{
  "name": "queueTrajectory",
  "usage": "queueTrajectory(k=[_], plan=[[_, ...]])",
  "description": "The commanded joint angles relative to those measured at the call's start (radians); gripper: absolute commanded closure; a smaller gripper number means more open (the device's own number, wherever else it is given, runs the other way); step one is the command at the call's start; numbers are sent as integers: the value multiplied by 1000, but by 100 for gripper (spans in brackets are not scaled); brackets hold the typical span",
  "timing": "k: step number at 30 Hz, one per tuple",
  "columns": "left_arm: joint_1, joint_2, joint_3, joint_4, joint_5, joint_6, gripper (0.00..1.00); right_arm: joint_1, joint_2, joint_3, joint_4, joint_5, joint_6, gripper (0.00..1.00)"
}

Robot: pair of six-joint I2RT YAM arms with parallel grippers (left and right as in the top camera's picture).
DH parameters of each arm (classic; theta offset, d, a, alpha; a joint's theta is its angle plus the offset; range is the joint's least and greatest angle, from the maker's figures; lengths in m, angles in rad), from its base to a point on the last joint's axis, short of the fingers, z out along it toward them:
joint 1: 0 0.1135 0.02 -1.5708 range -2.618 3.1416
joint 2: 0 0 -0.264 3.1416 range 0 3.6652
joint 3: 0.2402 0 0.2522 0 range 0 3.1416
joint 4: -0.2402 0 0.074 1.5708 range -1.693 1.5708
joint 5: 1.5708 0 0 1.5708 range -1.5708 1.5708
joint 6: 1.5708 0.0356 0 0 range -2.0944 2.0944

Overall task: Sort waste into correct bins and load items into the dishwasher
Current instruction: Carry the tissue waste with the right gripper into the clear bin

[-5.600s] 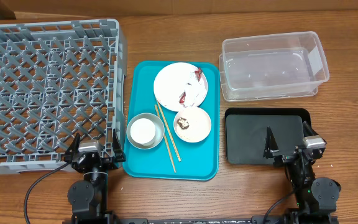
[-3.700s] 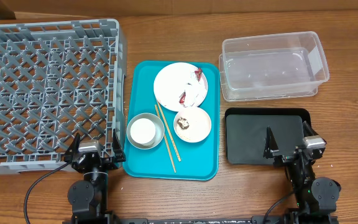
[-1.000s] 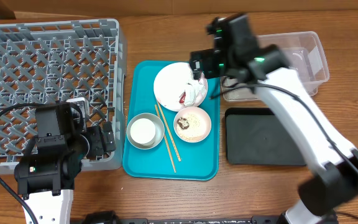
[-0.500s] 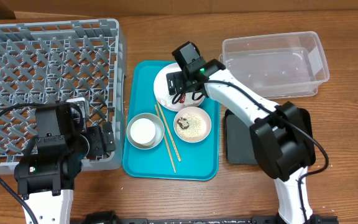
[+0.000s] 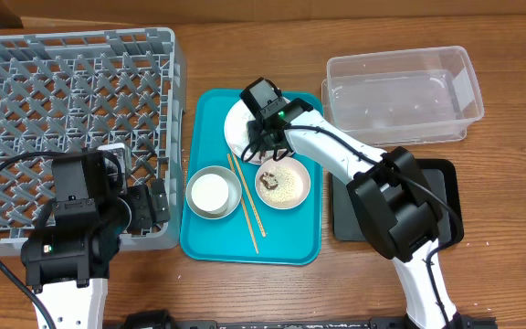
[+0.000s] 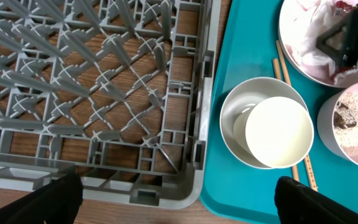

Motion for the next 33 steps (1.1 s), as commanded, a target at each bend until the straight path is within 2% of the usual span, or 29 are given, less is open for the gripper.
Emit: queueTrajectory(k=[1,2,6,14,18,23,28,29,30,31,32,33], plan=[[1,2,23,0,12,-10,0,6,8,25,-33,-13,17,73],[1,2,23,0,12,-10,0,5,6,33,-48,-13,16,79],[1,2,23,0,12,-10,0,-13,-26,97,-113,8,16,92],[1,2,23,1,11,-10,0,-98,-190,253,-213,65,5,93],[1,2,23,2,12,-10,0,-207,-283,265,-277,68,6,93],[1,2,23,9,12,-10,0,-343,-298,262,-380,86,13,93],[1,2,23,9,12,-10,0,-461,-293,195,-419,70,12,69],[1,2,23,9,12,-10,0,-473,-293,183,-418,53,10,58],[1,2,23,9,12,-10,0,-481,-293,179,-417,43,8,40],[1,2,23,9,12,-10,0,-488,-293,179,-417,44,8,18],[1,2,23,9,12,-10,0,-493,-293,180,-417,44,8,4],[1,2,23,9,11,-10,0,-497,-296,184,-417,44,8,0]])
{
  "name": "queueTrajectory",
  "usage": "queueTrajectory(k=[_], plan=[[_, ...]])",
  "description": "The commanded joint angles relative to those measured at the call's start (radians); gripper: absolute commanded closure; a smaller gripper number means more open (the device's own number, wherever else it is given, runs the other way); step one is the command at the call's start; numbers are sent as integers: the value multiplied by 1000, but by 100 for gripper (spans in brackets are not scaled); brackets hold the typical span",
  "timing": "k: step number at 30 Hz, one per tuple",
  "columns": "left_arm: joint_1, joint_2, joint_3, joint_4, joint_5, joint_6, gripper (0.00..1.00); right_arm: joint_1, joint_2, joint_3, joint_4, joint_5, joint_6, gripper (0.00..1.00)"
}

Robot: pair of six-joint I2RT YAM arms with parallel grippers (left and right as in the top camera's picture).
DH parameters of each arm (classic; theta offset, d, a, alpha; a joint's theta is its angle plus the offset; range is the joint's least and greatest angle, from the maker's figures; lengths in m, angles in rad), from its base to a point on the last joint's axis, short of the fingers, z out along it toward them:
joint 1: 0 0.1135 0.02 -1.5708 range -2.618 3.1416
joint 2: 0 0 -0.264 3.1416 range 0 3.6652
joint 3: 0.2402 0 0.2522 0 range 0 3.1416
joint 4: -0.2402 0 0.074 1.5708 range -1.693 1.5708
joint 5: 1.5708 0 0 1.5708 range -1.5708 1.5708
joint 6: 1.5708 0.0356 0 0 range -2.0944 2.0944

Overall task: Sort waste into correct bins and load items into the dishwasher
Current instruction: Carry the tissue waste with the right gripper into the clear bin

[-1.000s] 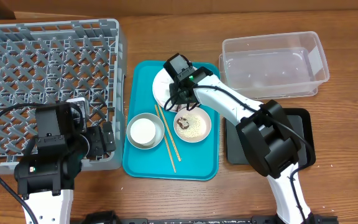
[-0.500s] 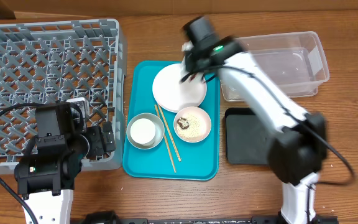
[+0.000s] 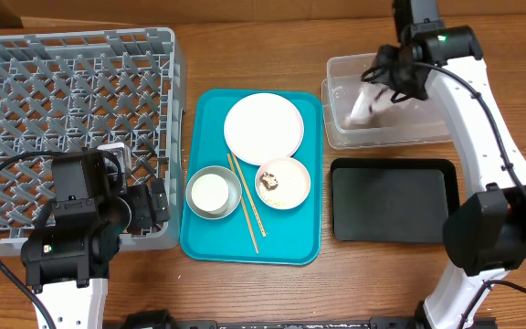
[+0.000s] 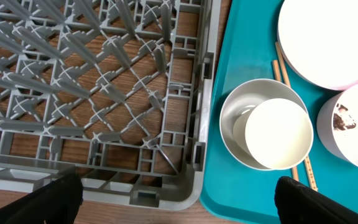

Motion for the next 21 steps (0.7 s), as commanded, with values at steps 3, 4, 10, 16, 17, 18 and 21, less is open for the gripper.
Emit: queueTrajectory(k=[3,4,10,16,17,18,21], plan=[[1,2,23,5,11,-11,0,-9,-29,19,-3,-21,-36,0],[1,2,23,4,12,-11,0,-9,-43,21,-6,-22,-36,0],[1,2,23,4,11,-10,0,-9,-144,20,-110,-149,-36,2],[1,2,23,5,11,-10,0,-9,-212,17,-297,-183,-36,4],[1,2,23,5,11,-10,0,-9,-227,11,-319,-182,-38,4],[1,2,23,5,11,-10,0,-9,-247,-3,-332,-182,-40,4],[1,2,23,5,11,-10,0,-9,-334,-83,-330,-183,-43,4]])
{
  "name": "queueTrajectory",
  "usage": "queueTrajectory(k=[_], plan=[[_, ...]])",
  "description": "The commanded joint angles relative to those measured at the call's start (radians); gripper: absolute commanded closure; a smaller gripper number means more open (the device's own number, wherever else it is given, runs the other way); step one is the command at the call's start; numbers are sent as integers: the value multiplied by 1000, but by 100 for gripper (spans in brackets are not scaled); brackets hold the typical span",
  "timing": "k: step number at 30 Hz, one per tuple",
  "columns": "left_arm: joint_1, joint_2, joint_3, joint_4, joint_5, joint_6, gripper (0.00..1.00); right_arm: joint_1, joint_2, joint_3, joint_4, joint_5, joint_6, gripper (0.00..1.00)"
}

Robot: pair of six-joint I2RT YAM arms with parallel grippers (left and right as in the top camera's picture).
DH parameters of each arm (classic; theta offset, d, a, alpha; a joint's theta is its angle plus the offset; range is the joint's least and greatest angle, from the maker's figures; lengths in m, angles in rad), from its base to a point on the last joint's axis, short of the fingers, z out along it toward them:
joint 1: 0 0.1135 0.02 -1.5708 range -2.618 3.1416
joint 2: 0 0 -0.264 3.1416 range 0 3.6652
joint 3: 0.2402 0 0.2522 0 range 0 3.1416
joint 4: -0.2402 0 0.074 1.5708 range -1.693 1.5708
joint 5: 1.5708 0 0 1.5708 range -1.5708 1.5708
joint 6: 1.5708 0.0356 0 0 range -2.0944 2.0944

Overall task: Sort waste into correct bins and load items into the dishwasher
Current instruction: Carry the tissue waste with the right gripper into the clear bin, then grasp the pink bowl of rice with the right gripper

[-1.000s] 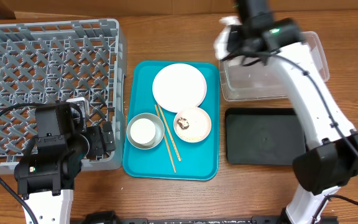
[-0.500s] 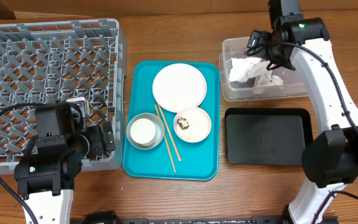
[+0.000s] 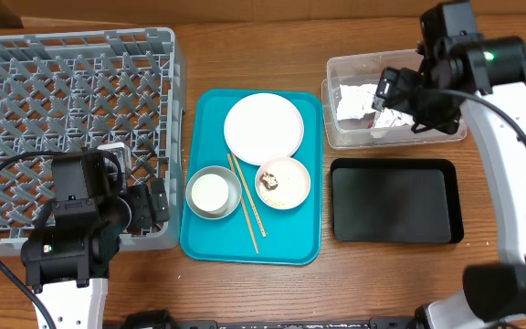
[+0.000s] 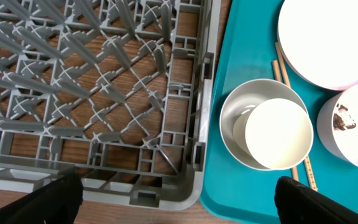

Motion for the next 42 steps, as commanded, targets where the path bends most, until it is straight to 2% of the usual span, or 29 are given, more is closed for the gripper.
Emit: queueTrajectory(k=[1,3,7,11,19,24,29,34,35,42], plan=[[1,1,23,4,11,-10,0,-3,-126,-104,13,-14,-11,4],[1,1,23,5,11,-10,0,-3,-203,-195,59,-43,-35,4],[1,1,23,9,11,-10,0,10,-319,-372,161,-219,-184,5],[1,1,23,11,12,-10,0,83,-338,-482,238,-290,-262,14],[1,1,23,11,12,-10,0,385,-211,-530,406,-235,-285,16],[1,1,23,11,12,-10,0,544,-84,-530,469,-184,-276,31],[1,1,22,11,12,-10,0,617,35,-530,511,-180,-254,45],[1,1,23,11,12,-10,0,632,116,-530,545,-177,-228,53],[1,1,23,11,12,-10,0,632,129,-530,558,-176,-228,58],[1,1,23,11,12,-10,0,632,150,-539,629,-172,-229,65]])
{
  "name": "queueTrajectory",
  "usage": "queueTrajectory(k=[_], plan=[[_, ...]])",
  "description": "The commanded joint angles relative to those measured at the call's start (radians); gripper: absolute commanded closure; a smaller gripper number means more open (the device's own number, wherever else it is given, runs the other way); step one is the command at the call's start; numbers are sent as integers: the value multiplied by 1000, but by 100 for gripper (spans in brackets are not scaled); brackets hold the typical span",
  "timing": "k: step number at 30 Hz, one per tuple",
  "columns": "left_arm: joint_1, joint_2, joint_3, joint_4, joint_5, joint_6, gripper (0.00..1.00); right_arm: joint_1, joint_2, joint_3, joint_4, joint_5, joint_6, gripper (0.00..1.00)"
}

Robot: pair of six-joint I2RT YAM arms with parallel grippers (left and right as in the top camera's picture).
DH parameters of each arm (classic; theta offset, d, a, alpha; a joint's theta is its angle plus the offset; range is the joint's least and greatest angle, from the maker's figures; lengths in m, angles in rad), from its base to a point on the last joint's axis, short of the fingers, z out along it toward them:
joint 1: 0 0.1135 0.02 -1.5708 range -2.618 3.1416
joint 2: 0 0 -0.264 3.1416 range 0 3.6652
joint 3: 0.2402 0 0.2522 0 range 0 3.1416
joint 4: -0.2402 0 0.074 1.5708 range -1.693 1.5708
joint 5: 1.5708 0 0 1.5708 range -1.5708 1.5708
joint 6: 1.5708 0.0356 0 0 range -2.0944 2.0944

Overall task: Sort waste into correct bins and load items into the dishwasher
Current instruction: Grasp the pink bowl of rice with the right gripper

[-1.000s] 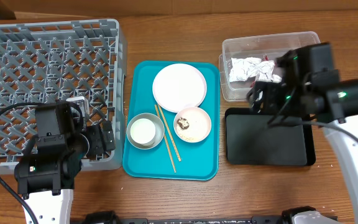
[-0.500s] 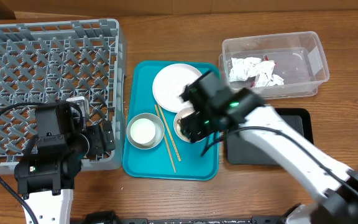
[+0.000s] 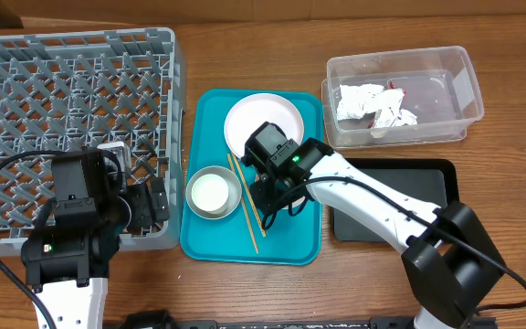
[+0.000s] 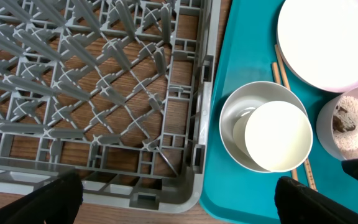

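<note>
A pink bowl (image 4: pixel 345 126) holding food scraps sits on the teal tray (image 3: pixel 210 239). In the overhead view my right gripper (image 3: pixel 278 189) is over it and hides it. One dark fingertip shows at the bowl's near rim, and the jaws look open. Crumpled white waste (image 3: pixel 373 102) lies in the clear bin (image 3: pixel 464 91). Also on the tray are a white plate (image 3: pixel 265 121), a grey bowl (image 3: pixel 230 179) with a white cup (image 3: pixel 210 193) in it, and chopsticks (image 3: pixel 247 212). My left gripper (image 4: pixel 182 205) hangs open over the near right corner of the grey dish rack (image 3: pixel 71 110).
A black tray (image 3: pixel 393 203) lies right of the teal one, below the clear bin. The right arm stretches across it. The dish rack fills the left side, with bare wooden table along the front edge.
My right gripper was over the clear bin, where the crumpled waste lay. Now it is down on the teal tray, at the pink bowl. The left arm has not moved.
My right gripper was at the white plate, on the crumpled waste. Then the plate was bare and the gripper held the waste over the clear bin. After that the waste lay in the bin. Now the gripper is back at the pink bowl.
</note>
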Motion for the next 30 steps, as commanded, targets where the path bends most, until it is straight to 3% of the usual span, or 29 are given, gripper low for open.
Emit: queueTrajectory(k=[1,17,30], plan=[[1,0,23,3,11,-10,0,2,8,-7,24,10,3,65],[1,0,22,3,11,-10,0,32,88,-7,48,25,3,66],[1,0,22,0,11,-10,0,40,116,-7,71,89,57,78]])
